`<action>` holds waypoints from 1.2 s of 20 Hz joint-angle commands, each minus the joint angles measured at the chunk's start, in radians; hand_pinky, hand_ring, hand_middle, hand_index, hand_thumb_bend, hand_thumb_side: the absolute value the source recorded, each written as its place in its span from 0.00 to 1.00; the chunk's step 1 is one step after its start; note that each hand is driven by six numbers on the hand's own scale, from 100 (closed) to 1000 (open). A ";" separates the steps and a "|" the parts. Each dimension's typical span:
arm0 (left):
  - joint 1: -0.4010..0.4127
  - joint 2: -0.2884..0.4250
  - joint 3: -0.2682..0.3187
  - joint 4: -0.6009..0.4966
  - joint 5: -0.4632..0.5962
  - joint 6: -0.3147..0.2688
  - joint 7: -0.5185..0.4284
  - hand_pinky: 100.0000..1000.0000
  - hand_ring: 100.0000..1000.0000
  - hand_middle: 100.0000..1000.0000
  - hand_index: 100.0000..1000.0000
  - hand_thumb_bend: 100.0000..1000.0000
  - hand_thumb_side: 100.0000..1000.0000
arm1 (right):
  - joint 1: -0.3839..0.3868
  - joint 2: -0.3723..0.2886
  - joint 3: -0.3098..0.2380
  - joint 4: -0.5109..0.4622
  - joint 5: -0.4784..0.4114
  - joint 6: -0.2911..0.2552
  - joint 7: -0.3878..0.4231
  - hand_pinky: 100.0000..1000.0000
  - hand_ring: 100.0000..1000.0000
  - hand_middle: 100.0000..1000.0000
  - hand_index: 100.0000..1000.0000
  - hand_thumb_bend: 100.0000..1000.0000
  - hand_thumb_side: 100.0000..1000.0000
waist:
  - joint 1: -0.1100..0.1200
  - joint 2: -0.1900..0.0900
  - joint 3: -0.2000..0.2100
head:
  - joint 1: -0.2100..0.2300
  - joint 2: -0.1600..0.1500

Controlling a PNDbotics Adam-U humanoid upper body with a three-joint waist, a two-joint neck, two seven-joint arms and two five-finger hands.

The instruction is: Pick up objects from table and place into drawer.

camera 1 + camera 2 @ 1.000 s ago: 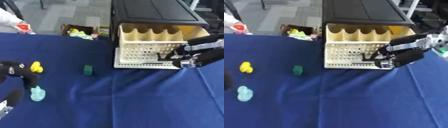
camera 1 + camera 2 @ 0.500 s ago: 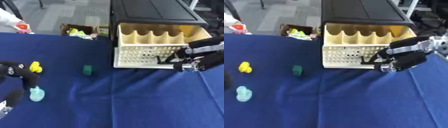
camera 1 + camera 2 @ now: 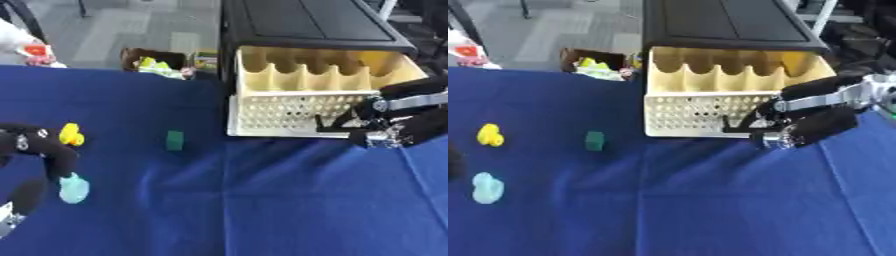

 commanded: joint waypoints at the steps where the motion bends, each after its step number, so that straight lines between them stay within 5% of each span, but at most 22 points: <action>1: -0.006 0.013 0.012 -0.015 -0.001 0.001 -0.002 0.34 0.47 0.49 0.73 0.00 0.52 | -0.006 -0.025 -0.018 -0.023 0.024 0.008 0.002 0.21 0.29 0.27 0.96 0.00 1.00 | 0.002 -0.015 0.003 | 0.000 -0.010; 11: -0.007 0.012 0.012 -0.013 -0.003 0.000 -0.005 0.34 0.47 0.49 0.72 0.00 0.52 | 0.019 -0.049 -0.054 -0.102 -0.016 0.038 0.002 0.22 0.30 0.27 0.96 0.00 1.00 | 0.002 -0.013 0.003 | 0.002 -0.009; 17: -0.012 0.009 0.010 -0.015 0.000 0.002 -0.008 0.34 0.47 0.48 0.72 0.00 0.52 | 0.028 -0.047 -0.013 -0.071 0.015 0.054 0.002 0.23 0.31 0.32 0.99 0.00 1.00 | 0.003 -0.011 0.005 | -0.003 -0.013; 24: -0.009 0.010 0.010 -0.014 -0.003 -0.001 -0.009 0.34 0.47 0.48 0.72 0.00 0.51 | 0.043 -0.059 -0.028 -0.095 -0.010 0.098 0.002 0.26 0.33 0.35 1.00 0.00 1.00 | 0.004 -0.011 0.007 | -0.002 -0.013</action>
